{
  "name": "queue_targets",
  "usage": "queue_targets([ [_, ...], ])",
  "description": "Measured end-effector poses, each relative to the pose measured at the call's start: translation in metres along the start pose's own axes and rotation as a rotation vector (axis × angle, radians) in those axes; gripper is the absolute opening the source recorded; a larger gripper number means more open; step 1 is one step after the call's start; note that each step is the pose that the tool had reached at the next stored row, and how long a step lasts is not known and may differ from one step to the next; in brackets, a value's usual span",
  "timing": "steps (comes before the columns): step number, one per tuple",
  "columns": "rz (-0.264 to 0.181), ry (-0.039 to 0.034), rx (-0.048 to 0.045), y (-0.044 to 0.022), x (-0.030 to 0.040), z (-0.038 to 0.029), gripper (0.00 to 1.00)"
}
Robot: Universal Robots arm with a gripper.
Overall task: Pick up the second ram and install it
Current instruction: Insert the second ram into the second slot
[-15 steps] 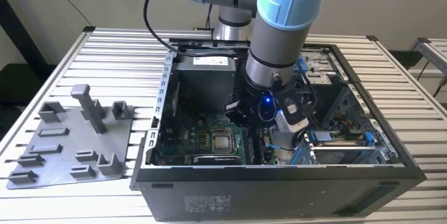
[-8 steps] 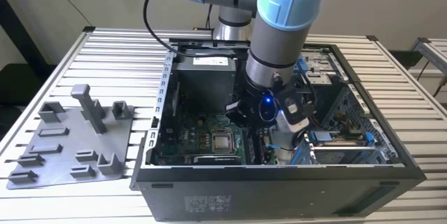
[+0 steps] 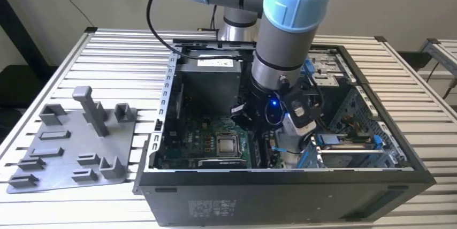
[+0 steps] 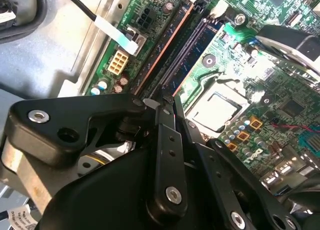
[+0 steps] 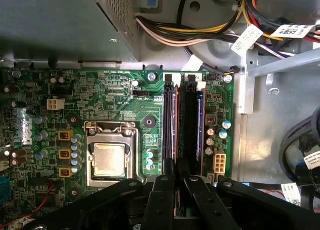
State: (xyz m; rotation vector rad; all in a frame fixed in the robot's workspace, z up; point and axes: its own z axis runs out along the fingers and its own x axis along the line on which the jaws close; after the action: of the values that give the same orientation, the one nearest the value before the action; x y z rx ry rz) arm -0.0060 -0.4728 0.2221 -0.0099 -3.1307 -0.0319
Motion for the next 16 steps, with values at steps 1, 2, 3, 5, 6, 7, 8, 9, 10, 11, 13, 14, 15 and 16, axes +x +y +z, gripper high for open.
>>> queue_targets([
  [1,0.000,0.0001,0.0000,0.0000,0.0000,0.0000,0.14],
  [2,0.000,0.0002,0.0001,0.0000,0.0000,0.0000,0.14],
  [3,0.000,0.0003,0.0001,0.0000,0.0000,0.0000,0.14],
  [5,0.000,0.0003,0.0002,0.0000,0.0000,0.0001,0.14],
  [6,0.000,0.0003,0.0002,-0.0001,0.0000,0.0003,0.14],
  [7,0.000,0.0002,0.0000,0.0000,0.0000,0.0005,0.14],
  [8,0.000,0.0003,0.0000,0.0000,0.0000,0.0006,0.14],
  [9,0.000,0.0003,0.0000,0.0000,0.0000,0.0006,0.14],
  [10,0.002,0.0002,-0.0001,0.0000,0.0000,0.0007,0.14],
  [11,0.004,0.0002,-0.0003,0.0000,0.0000,0.0007,0.14],
  [13,0.013,0.0000,-0.0004,0.0000,0.0000,0.0009,0.14],
  [14,0.017,-0.0001,-0.0004,0.0000,0.0000,0.0010,0.14],
  [15,0.019,-0.0001,-0.0005,0.0000,-0.0001,0.0011,0.14],
  [16,0.021,-0.0001,-0.0004,0.0000,-0.0001,0.0012,0.14],
])
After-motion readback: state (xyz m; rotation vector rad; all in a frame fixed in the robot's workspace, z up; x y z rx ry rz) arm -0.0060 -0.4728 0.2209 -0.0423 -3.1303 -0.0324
